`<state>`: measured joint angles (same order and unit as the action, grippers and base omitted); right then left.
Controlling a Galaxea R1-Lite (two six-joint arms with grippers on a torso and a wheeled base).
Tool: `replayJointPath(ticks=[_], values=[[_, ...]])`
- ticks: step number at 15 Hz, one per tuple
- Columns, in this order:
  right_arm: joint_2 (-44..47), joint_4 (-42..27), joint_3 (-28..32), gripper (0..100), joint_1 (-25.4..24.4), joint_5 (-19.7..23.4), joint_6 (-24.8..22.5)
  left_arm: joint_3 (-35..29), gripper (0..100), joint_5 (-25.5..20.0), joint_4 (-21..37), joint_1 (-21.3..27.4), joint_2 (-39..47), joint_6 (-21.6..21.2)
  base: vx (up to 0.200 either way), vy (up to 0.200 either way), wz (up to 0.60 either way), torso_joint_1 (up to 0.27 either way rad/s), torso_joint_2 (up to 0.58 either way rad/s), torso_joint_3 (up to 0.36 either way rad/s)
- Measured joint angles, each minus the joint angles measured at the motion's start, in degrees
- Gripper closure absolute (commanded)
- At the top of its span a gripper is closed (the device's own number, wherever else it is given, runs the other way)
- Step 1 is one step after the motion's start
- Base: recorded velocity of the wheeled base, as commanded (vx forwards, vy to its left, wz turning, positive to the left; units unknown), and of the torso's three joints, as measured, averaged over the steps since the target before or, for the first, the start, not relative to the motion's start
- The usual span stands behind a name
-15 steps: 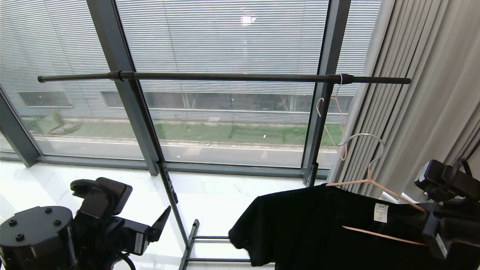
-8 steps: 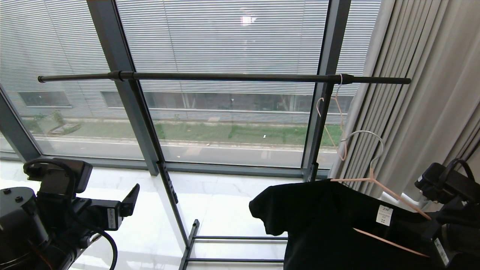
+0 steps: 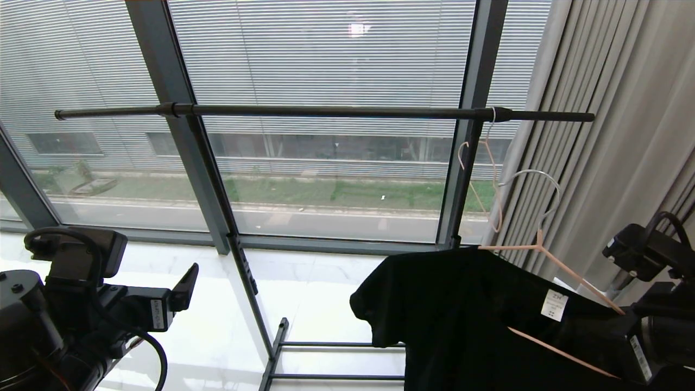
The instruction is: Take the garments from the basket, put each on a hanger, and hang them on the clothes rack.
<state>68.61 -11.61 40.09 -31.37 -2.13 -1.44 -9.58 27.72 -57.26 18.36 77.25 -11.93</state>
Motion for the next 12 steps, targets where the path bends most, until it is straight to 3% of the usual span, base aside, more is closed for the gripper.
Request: replayJointPath(ticks=[4, 10, 12], values=[[7.9, -3.3, 10.1, 100, -5.4, -7.1, 11.4, -0.8, 0, 0.0, 0.0, 0.0, 0.0, -0.1, 0.0, 0.0, 0.0, 0.0, 0.0, 0.0], [20.9, -3.5, 24.4, 100, -7.8, -19.8, 20.1, -1.0, 0, -0.1, 0.0, 0.0, 0.0, -1.5, 0.0, 0.0, 0.0, 0.0, 0.0, 0.0], [23.8, -3.4, 28.1, 100, -7.8, -21.7, 21.5, -1.1, 0, -0.2, 0.0, 0.1, 0.0, -2.6, 0.2, 0.0, 0.0, 0.0, 0.0, 0.005]])
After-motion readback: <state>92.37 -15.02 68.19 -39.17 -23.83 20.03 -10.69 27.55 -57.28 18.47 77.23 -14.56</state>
